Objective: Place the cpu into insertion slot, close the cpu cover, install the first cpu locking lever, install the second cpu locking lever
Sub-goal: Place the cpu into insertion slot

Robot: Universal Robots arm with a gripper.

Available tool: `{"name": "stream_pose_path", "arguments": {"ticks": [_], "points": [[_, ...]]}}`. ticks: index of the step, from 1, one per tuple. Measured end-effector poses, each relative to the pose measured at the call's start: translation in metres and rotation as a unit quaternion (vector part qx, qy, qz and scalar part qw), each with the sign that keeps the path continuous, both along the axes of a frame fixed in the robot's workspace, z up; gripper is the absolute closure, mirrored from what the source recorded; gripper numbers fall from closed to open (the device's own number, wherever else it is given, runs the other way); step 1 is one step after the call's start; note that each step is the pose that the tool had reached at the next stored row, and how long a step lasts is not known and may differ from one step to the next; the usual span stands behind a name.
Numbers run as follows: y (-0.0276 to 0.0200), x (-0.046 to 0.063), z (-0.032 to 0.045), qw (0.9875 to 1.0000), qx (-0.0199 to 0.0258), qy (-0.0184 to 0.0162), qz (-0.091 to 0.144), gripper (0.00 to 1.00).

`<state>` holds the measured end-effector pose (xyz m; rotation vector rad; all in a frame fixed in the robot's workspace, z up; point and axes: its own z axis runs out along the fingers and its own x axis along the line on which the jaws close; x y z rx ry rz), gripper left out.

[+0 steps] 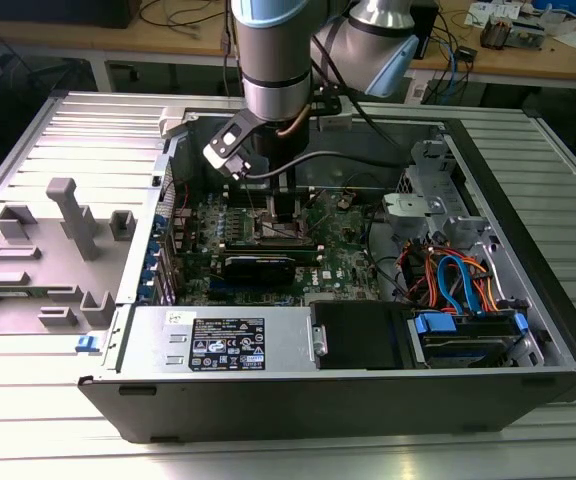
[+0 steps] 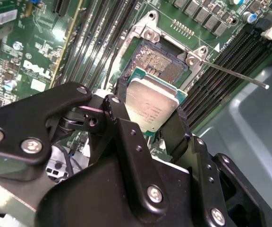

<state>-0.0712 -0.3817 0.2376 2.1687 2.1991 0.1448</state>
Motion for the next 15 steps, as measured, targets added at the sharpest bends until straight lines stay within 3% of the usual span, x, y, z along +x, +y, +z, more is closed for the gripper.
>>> {"name": "stream_pose_path", "arguments": {"ticks": [15], "points": [[0.0003,-0.0001,-0.002,1.0,-0.0011,-0.0001,0.0,0.46]]}}
